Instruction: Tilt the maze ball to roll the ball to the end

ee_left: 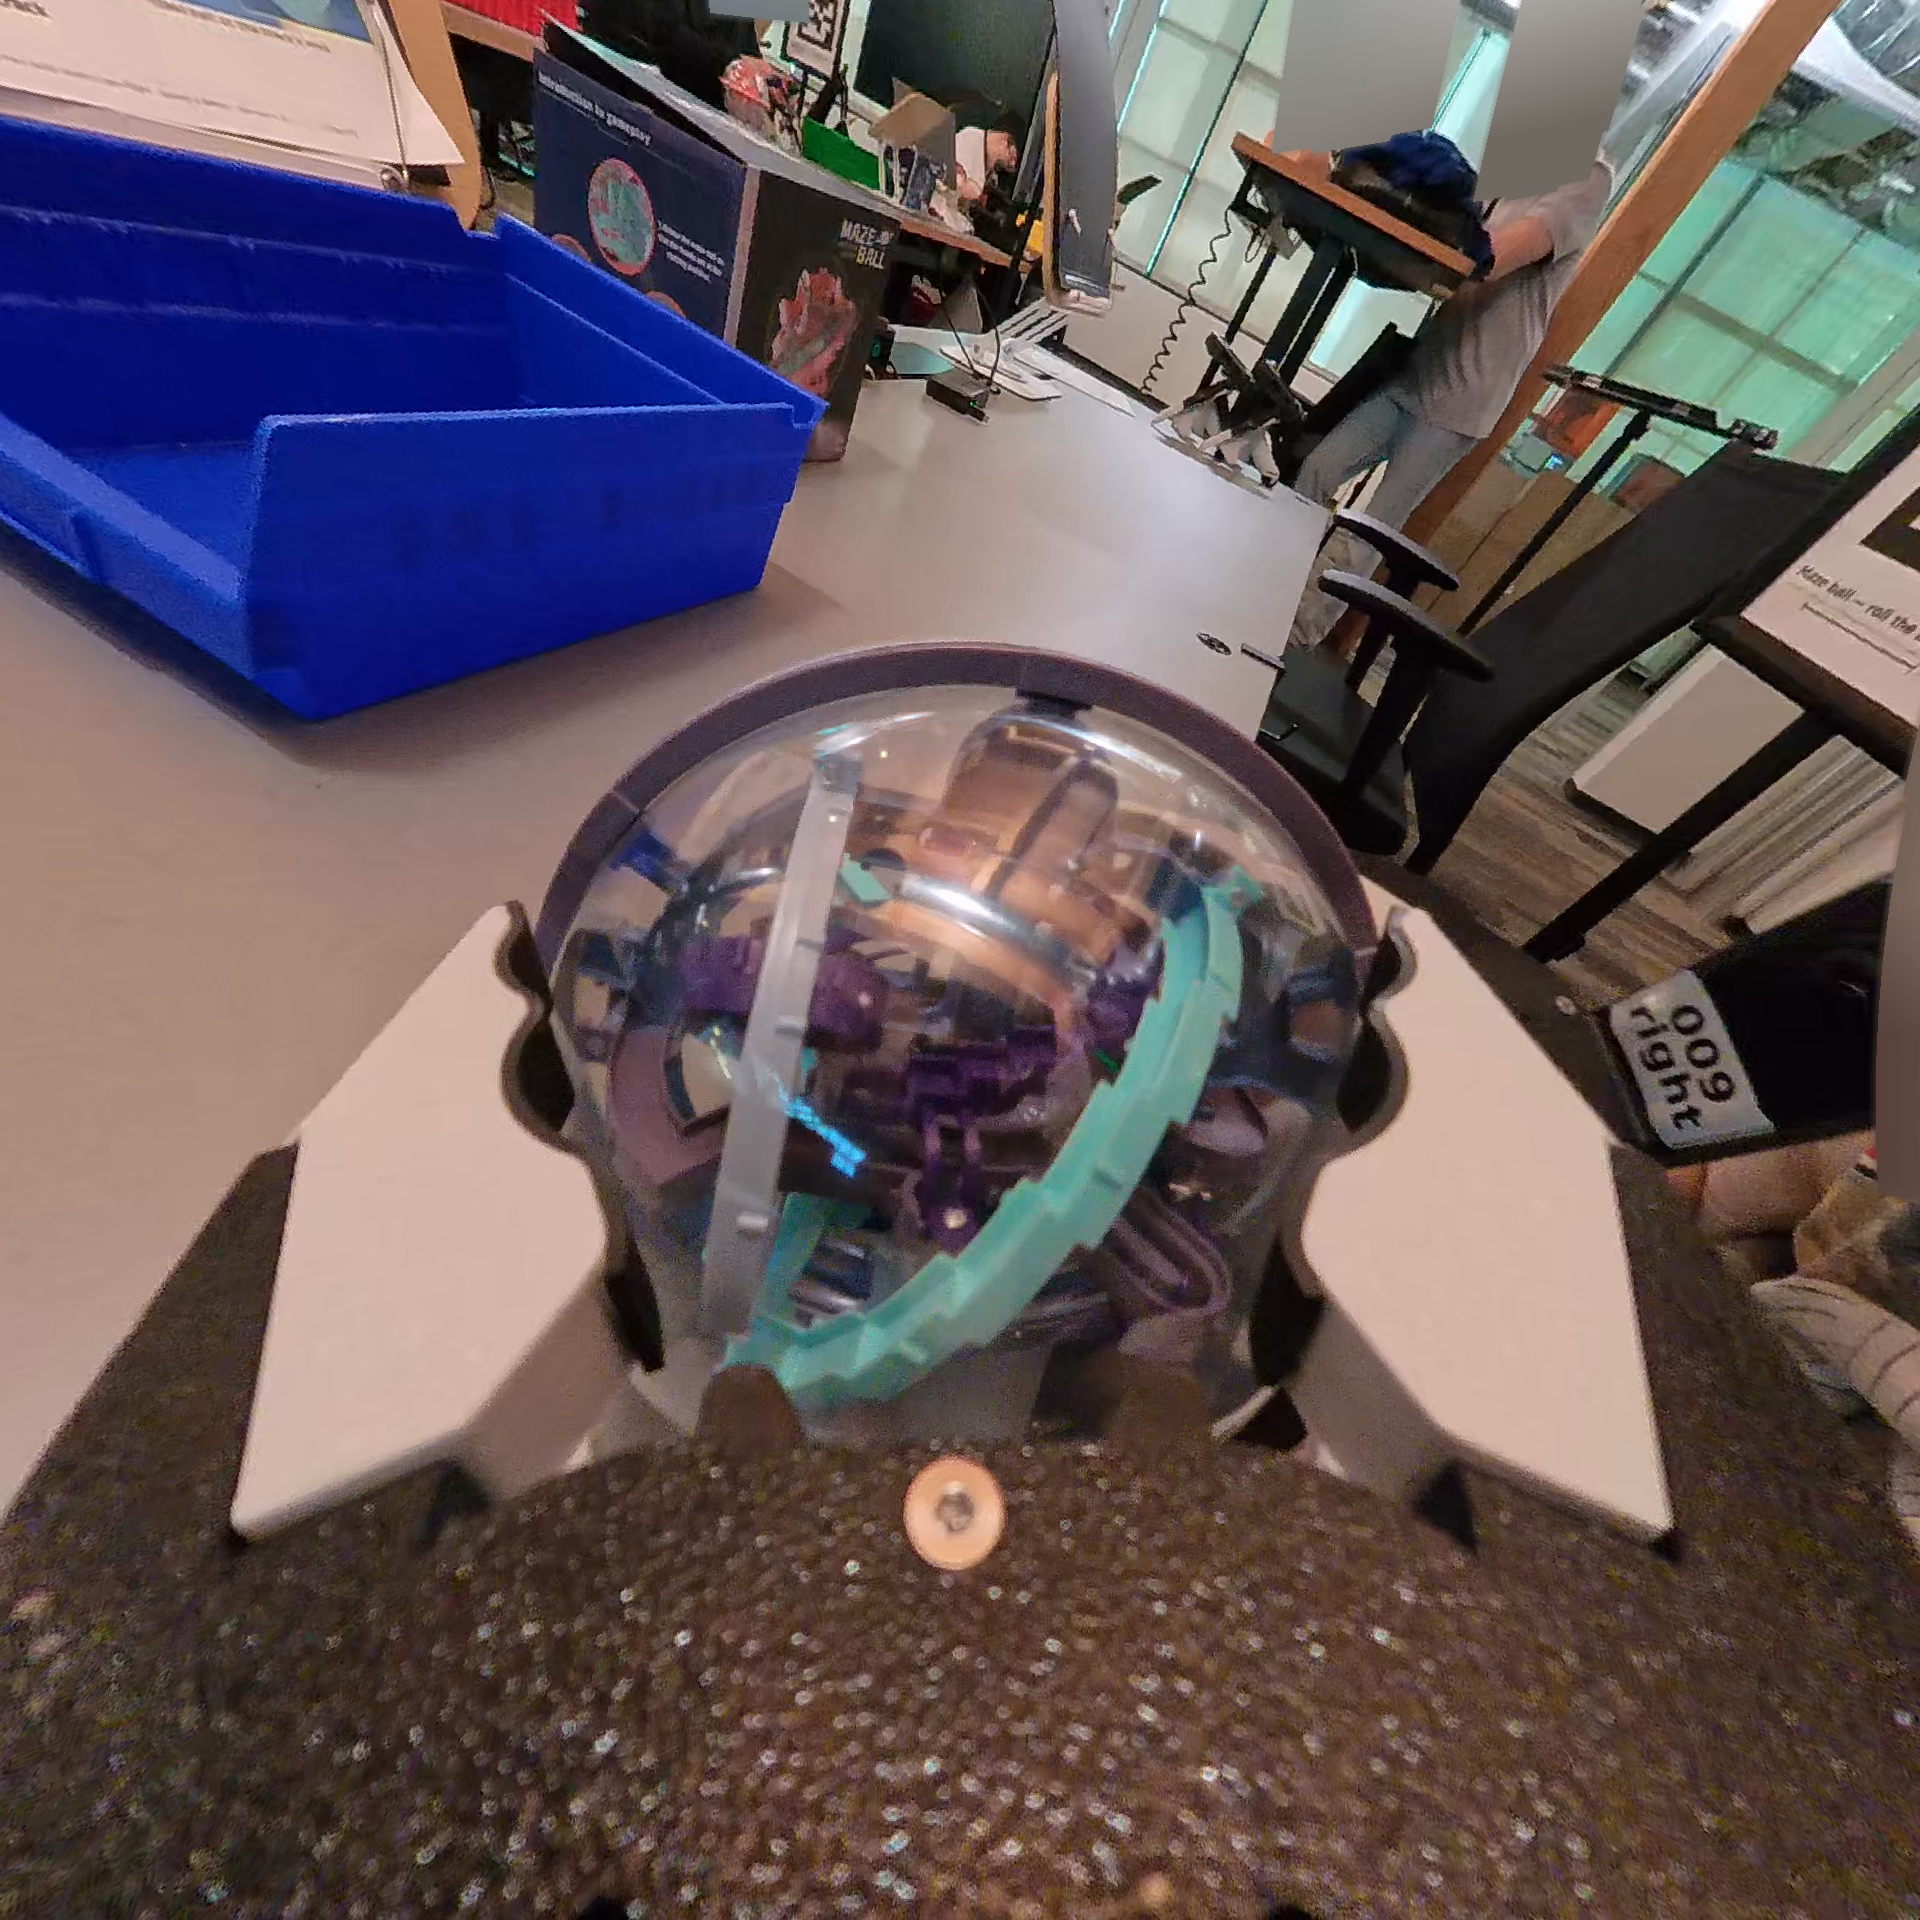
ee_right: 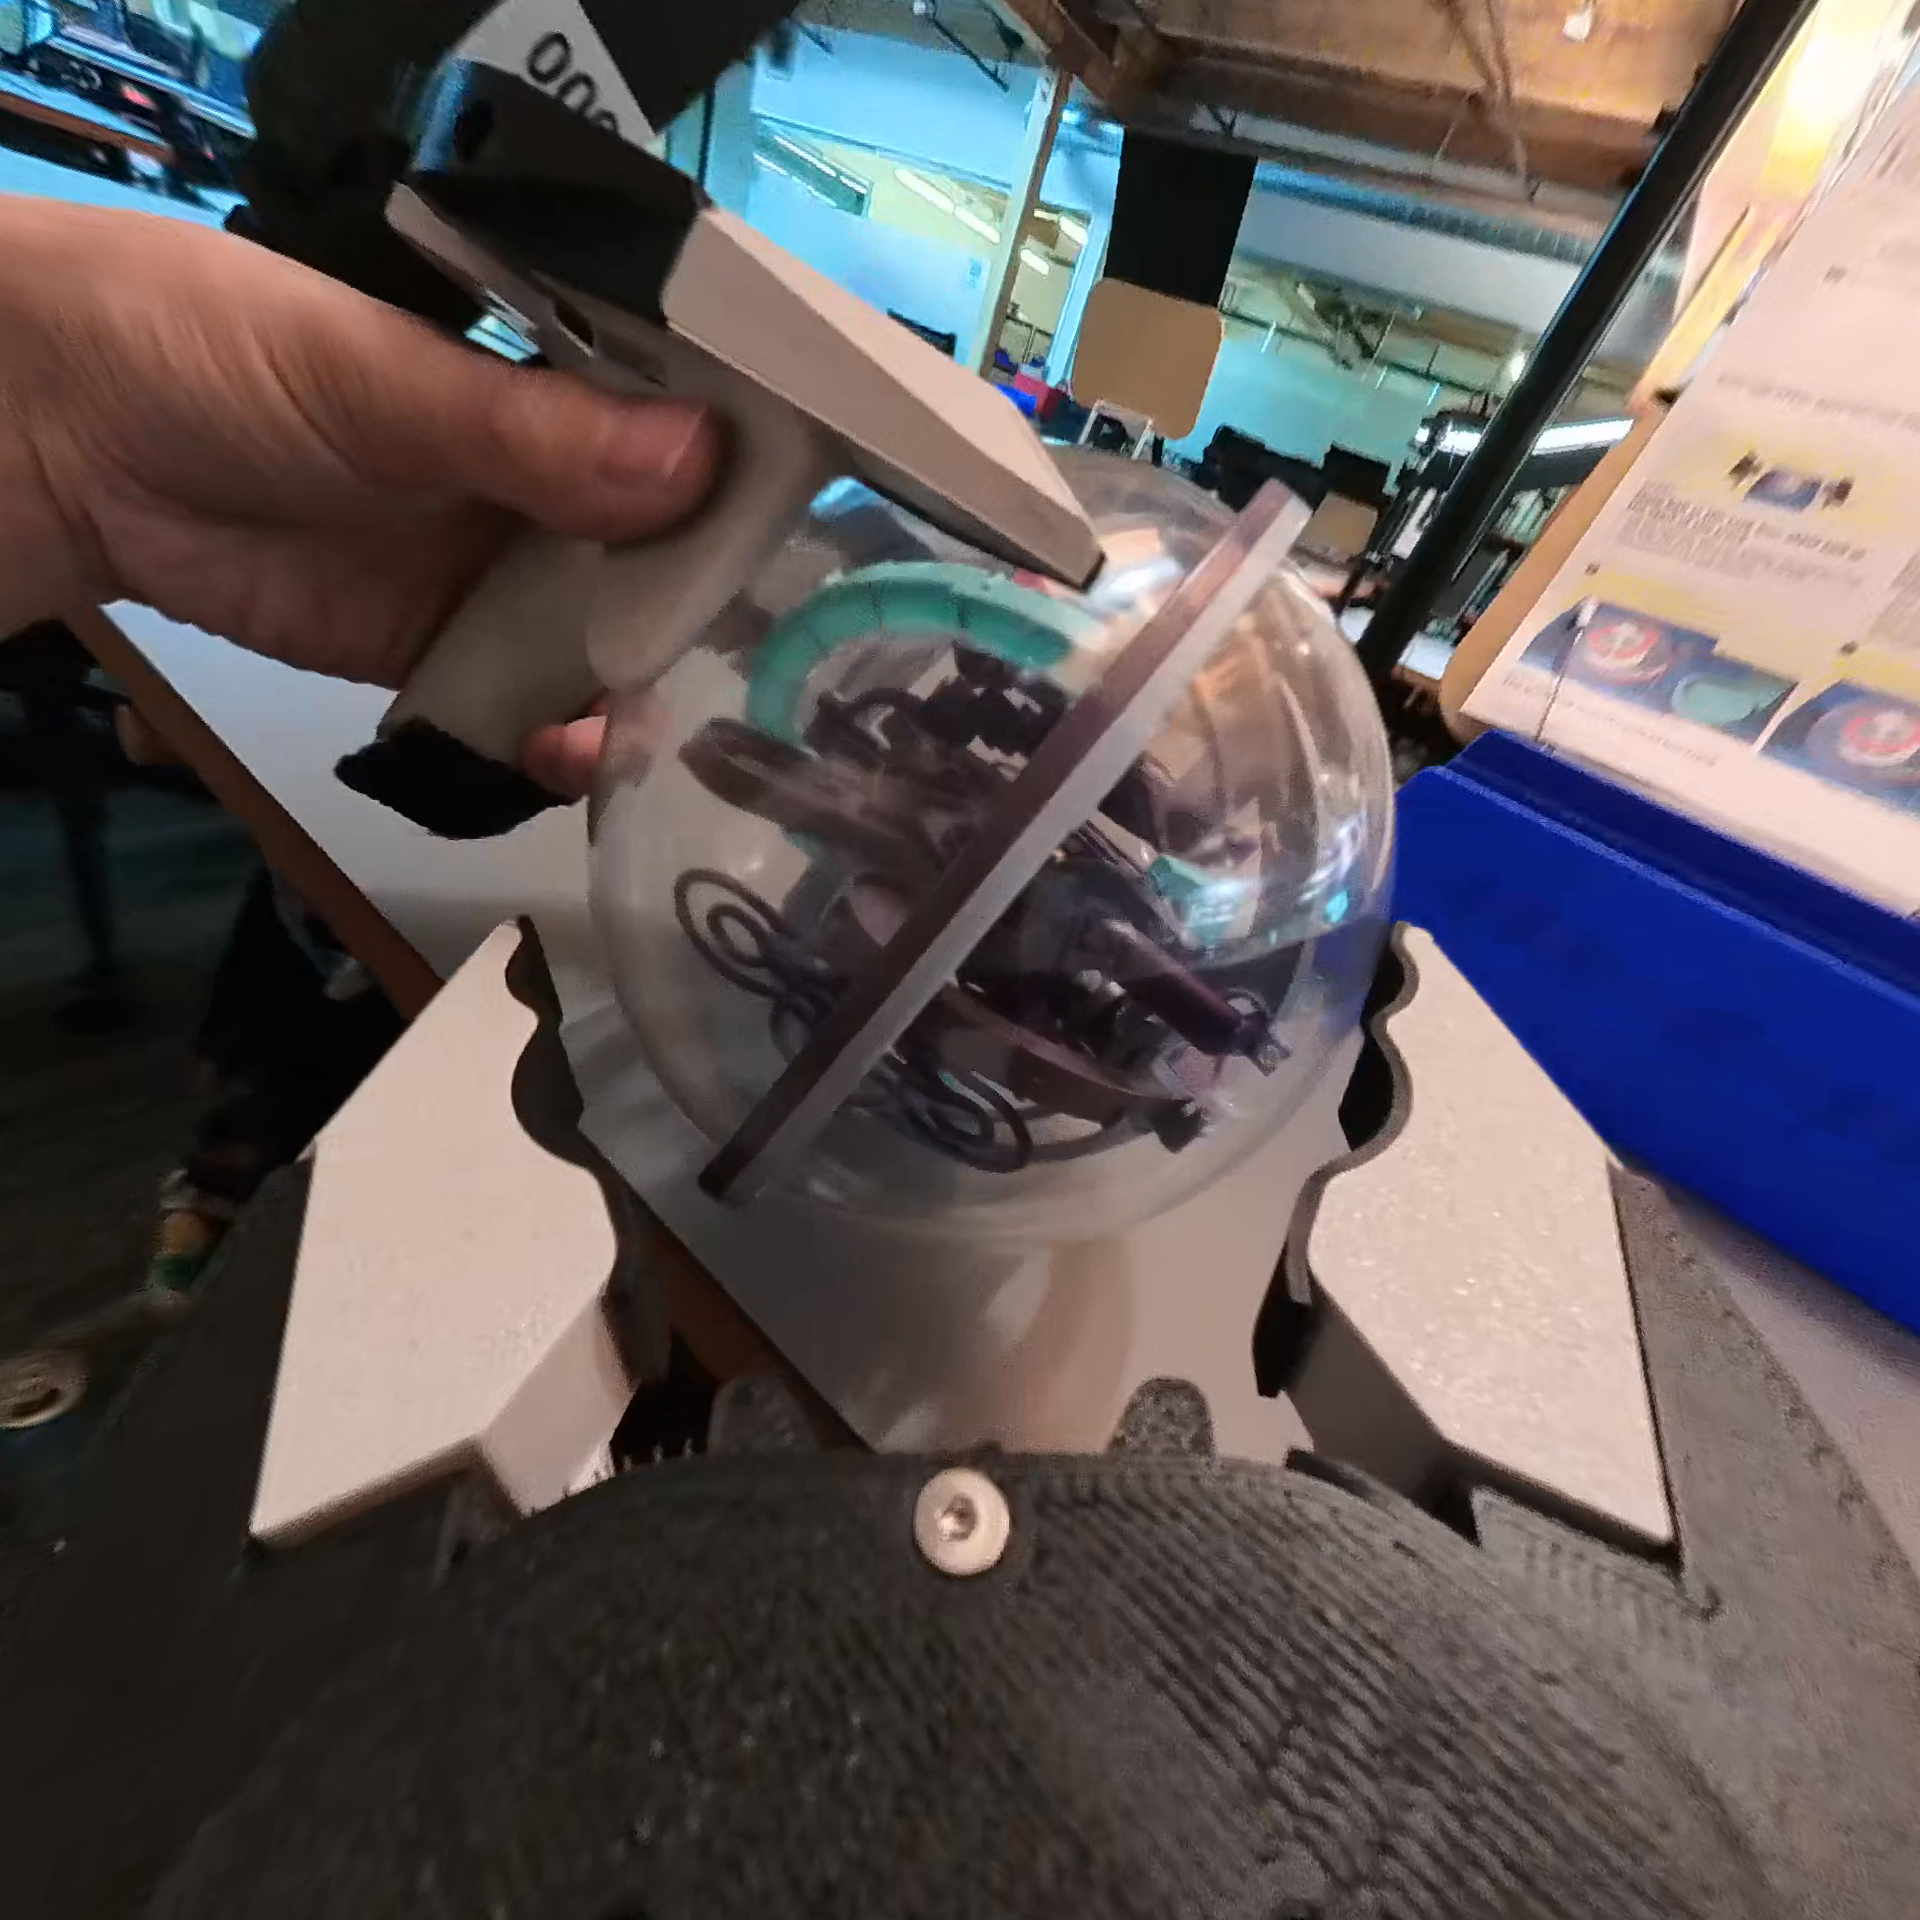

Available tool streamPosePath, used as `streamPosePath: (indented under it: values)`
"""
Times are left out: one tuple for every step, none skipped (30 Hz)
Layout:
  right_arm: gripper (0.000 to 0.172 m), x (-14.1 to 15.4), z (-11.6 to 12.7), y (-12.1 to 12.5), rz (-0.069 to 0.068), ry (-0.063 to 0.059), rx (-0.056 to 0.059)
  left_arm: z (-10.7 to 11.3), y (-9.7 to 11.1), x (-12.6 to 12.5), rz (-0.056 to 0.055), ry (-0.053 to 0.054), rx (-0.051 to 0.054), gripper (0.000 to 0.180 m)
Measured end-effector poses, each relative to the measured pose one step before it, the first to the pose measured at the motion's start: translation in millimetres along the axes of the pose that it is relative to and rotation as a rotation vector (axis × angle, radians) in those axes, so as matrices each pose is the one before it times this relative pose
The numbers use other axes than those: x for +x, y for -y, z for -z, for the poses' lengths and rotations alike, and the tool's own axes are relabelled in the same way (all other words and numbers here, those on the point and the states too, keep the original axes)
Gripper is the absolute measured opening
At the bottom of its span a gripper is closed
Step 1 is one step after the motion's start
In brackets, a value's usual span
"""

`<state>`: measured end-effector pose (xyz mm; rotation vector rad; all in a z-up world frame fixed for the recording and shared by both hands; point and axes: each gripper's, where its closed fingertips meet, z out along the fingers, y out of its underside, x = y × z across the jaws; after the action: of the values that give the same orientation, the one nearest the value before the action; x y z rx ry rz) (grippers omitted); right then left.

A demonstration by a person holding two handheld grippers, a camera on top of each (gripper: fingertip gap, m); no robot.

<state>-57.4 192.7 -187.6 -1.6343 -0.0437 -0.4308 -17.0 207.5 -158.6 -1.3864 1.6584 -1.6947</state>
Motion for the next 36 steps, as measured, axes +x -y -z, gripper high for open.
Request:
streamPosePath:
  values:
    - [0.148, 0.33, -1.06, -3.49, -0.0364, 0.0071, -0.0136, 1.15, -0.25, -0.69, 0.0052, -0.0025, -0.0003, 0.145]
    - [0.148, 0.06, -1.15, -3.69, -0.0461, 0.0137, -0.015, 1.12, -0.58, -0.98, 0.0037, -0.0002, -0.0008, 0.143]
    - [0.149, 0.74, -0.81, -1.84, -0.0499, 0.0143, -0.0032, 0.7, -0.51, -0.77, 0.0038, -0.0026, 0.0013, 0.141]
    - [0.146, 2.77, 0.3, 1.13, -0.0355, 0.0024, 0.0117, 0.57, 0.71, 0.03, 0.0064, -0.0075, 0.0104, 0.14]
    - [0.143, 2.34, 0.23, 1.37, -0.0194, 0.0024, 0.0083, 0.23, 0.41, -0.2, 0.0096, -0.0066, 0.0079, 0.139]
    - [0.143, 0.88, -0.24, 0.39, -0.0043, 0.0077, 0.0025, 0.03, 0.32, -0.79, 0.0122, -0.0024, 0.0061, 0.138]
    - [0.143, 0.52, -0.28, 0.0, -0.0019, 0.003, 0.0008, 0.0, 0.24, -0.57, 0.0048, -0.0019, 0.0046, 0.138]
    - [0.143, 0.18, -0.2, 0.08, -0.0009, -0.0005, 0.0021, 0.15, 0.16, -0.06, -0.0004, -0.004, 0.0037, 0.138]
    - [0.143, 0.12, 0.03, 0.05, 0.0013, -0.0015, 0.004, 0.31, 0.0, 0.24, -0.0028, -0.0062, 0.0041, 0.138]
    - [0.143, -0.02, 0.14, -0.15, 0.0022, -0.0008, 0.0039, 0.56, -0.19, 0.54, -0.0059, -0.0091, 0.005, 0.138]
    - [0.144, 0.08, 0.16, -0.08, -0.0012, 0.0013, 0.0035, 0.73, -0.27, 0.88, -0.0107, -0.0114, 0.0057, 0.138]
    - [0.143, 0.43, 0.36, -0.01, -0.0069, 0.0036, 0.0034, 0.98, -0.5, 1.02, -0.0144, -0.0116, 0.0045, 0.138]
    - [0.143, 0.2, 0.11, -0.31, -0.0142, 0.0075, 0.003, 1.06, -0.21, 0.87, -0.0136, -0.0089, 0.0039, 0.137]
    - [0.143, 0.18, -0.14, -0.47, -0.0236, 0.0092, 0.0042, 1.07, -0.17, 0.81, -0.0162, -0.0069, 0.0019, 0.137]
    - [0.143, -0.12, -0.08, -0.69, -0.0302, 0.0097, 0.0071, 0.93, -0.34, 1.05, -0.0206, -0.0054, 0.0017, 0.137]
    - [0.143, -0.25, -0.03, -0.68, -0.0305, 0.008, 0.0093, 0.79, -0.17, 1.32, -0.0218, -0.0054, 0.0035, 0.136]
    - [0.143, -0.66, 0.06, -0.75, -0.0236, 0.0047, 0.0089, 0.73, -0.14, 1.42, -0.0192, -0.0048, 0.0041, 0.136]
    - [0.143, -0.94, 0.31, -0.85, -0.0121, 0.0005, 0.0069, 0.81, -0.21, 1.61, -0.0168, -0.0041, 0.0012, 0.136]
    - [0.143, -1.07, 0.44, -0.53, 0.0023, -0.0041, 0.0081, 0.69, -0.3, 1.74, -0.0161, -0.0042, -0.0029, 0.136]
    - [0.143, -0.99, 0.77, -0.48, 0.0159, -0.0075, 0.01, 0.71, -0.63, 1.87, -0.0164, -0.0054, -0.0064, 0.136]
    - [0.144, -0.98, 0.7, -0.81, 0.0229, -0.0082, 0.0071, 0.86, -0.89, 2.06, -0.0175, -0.0062, -0.0074, 0.136]
    - [0.144, -0.94, 0.73, -1.19, 0.028, -0.008, 0.0037, 0.78, -0.86, 2.15, -0.0188, -0.0052, -0.0077, 0.136]
    - [0.144, -0.71, 0.47, -1.49, 0.0295, -0.0076, 0.0015, 0.76, -0.92, 2.09, -0.019, -0.0036, -0.0091, 0.136]
    - [0.144, -0.57, 0.35, -1.18, 0.0245, -0.0071, 0.0019, 0.59, -0.82, 1.8, -0.0192, -0.0018, -0.0097, 0.136]
    - [0.145, -0.25, -0.06, -0.97, 0.0167, -0.0053, 0.0002, 0.44, -0.6, 1.41, -0.0205, 0.0008, -0.0085, 0.136]
    - [0.145, 0.02, -0.33, -0.84, 0.0105, -0.0034, -0.0019, 0.26, -0.41, 0.99, -0.0199, 0.0035, -0.0071, 0.136]
    - [0.145, 0.04, -0.51, -0.72, 0.0088, -0.0024, -0.0015, 0.33, -0.47, 0.54, -0.0183, 0.0051, -0.0067, 0.137]
    - [0.145, 0.1, -0.58, -0.61, 0.0085, -0.0024, 0.0007, 0.22, -0.36, 0.32, -0.0157, 0.0052, -0.0075, 0.137]
    - [0.145, -0.02, -0.32, -0.57, 0.0084, -0.0034, 0.0006, 0.31, -0.45, 0.58, -0.0158, 0.0043, -0.0083, 0.137]
    - [0.145, -0.4, -0.3, -0.4, 0.0086, -0.0041, 0.0006, 0.36, -0.63, 0.58, -0.0143, 0.0039, -0.0093, 0.138]
    - [0.145, -0.54, -0.13, -0.18, 0.0115, -0.0043, 0.0009, 0.66, -0.75, 0.73, -0.013, 0.0039, -0.0117, 0.138]
    - [0.145, -0.58, -0.15, -0.26, 0.0149, -0.0039, 0.0006, 1.06, -1.35, 0.66, -0.0109, 0.0052, -0.0153, 0.139]
    - [0.145, -0.54, -0.34, -0.47, 0.0157, -0.0036, -0.0025, 1.08, -1.39, 0.59, -0.0132, 0.0053, -0.0174, 0.139]
    - [0.145, -0.37, -0.34, -0.69, 0.0147, -0.0025, -0.0037, 1.13, -1.55, 0.31, -0.0116, 0.0066, -0.019, 0.14]
    - [0.145, -0.07, -0.53, -0.68, 0.0112, -0.0016, -0.0035, 0.81, -1.44, -0.01, -0.0087, 0.0074, -0.0174, 0.14]
    - [0.145, 0.17, -0.47, -0.74, 0.0071, -0.0016, -0.0032, 0.46, -1.24, -0.23, -0.0057, 0.0075, -0.0142, 0.141]
